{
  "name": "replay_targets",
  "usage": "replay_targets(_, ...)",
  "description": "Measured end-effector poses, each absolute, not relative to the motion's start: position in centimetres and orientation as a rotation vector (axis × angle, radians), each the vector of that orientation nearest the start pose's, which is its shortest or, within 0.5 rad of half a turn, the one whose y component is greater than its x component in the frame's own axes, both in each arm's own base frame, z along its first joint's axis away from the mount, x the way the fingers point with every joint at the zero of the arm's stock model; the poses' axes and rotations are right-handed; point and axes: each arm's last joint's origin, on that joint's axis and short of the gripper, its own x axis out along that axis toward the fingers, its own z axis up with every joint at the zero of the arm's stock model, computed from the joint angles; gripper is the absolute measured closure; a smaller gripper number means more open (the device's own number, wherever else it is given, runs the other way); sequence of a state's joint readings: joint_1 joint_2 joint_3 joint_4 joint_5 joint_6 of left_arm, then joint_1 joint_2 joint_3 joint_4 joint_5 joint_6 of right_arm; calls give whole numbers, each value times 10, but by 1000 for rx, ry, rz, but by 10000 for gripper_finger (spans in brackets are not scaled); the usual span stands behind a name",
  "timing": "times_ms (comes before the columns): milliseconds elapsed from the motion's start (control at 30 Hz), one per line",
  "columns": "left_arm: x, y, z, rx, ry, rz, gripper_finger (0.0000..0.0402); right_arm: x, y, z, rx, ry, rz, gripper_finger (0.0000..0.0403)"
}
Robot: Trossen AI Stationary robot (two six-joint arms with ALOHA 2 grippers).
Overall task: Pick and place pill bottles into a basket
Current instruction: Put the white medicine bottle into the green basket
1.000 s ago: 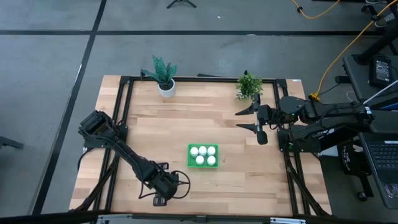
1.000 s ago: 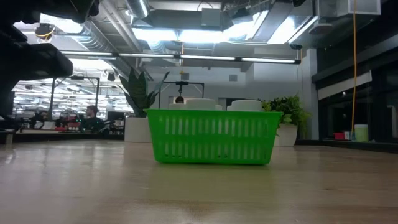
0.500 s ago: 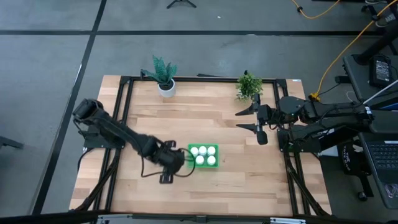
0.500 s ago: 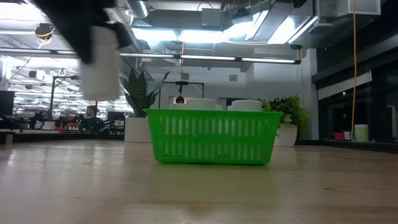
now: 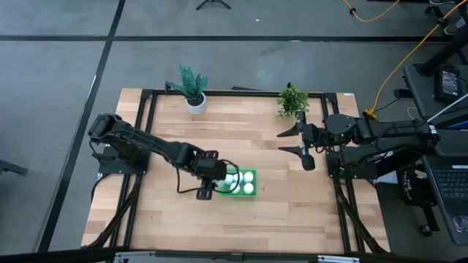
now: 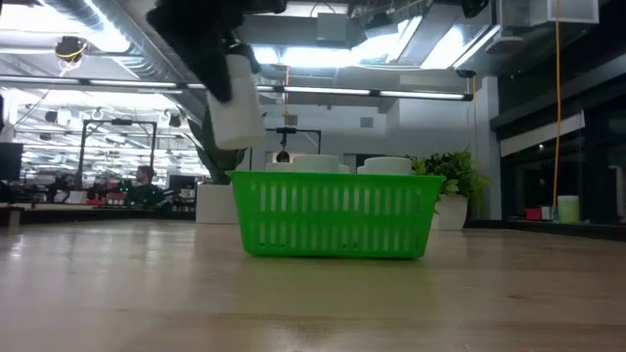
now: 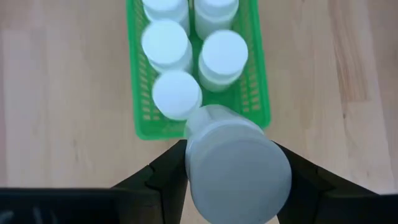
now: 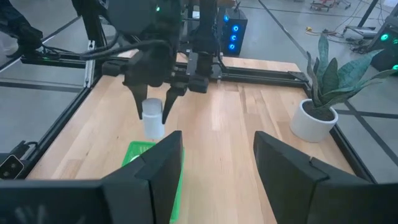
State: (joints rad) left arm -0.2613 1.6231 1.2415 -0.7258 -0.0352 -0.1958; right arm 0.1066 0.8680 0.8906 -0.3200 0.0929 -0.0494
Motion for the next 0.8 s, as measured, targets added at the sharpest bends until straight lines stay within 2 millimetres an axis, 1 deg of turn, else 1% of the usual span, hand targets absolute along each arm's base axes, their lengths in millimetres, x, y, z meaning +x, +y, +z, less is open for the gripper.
replay_targets(133,322,-79,251,10,1089,-104,226,185,17,342,-79,298,21,202)
replay_targets(633,326,-79,253,-4,1050,-114,226,184,17,341,-83,304,21,202)
replay_targets(800,331,-83,247,-5,1048,-117,226,184,17,341,-83,304,21,202)
